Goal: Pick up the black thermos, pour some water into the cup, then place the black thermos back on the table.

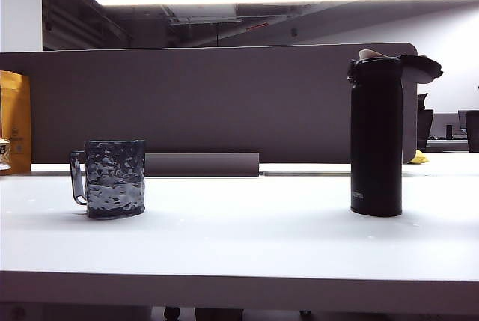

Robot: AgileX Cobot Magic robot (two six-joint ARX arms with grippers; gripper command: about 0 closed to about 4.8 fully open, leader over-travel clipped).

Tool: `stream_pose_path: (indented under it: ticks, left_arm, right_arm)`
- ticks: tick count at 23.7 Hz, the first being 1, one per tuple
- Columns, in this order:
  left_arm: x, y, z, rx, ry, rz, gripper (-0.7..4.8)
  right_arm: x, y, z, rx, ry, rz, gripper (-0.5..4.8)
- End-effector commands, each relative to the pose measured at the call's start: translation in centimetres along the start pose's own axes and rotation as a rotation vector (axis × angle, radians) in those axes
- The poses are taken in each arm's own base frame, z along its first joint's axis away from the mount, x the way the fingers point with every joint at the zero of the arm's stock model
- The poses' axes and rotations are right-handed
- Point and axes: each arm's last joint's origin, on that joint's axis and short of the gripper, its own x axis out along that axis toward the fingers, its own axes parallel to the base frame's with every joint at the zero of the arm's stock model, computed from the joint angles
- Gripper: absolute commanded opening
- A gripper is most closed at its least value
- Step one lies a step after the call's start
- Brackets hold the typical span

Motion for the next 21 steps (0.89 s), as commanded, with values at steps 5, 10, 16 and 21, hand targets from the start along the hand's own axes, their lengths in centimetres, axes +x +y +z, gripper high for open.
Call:
stream_pose_path:
  ticks: [5, 10, 16, 21]
  left_arm:
    - [0.0, 0.0, 0.1, -0.006, -0.009, -0.002, -0.05]
    - [0.0, 0.0, -0.3, -0.031, 0.03, 0.001, -0.05]
    - [-0.1, -0.4, 0.7, -0.102, -0.037, -0.119, -0.05]
    - [-0.8, -1.3, 3.0, -0.059, -0.109, -0.33, -0.05]
  right_arm:
    - [0.0, 0.0, 0.0, -0.002, -0.014, 0.0, -0.05]
    - [0.0, 0.0, 0.0, -0.002, -0.014, 0.0, -0.05]
    - [-0.7, 0.3, 2.6, 0.006, -0.105, 0.057, 2.09]
    - [-2.5, 0.4, 6.4, -0.002, -0.177, 0.086, 4.4]
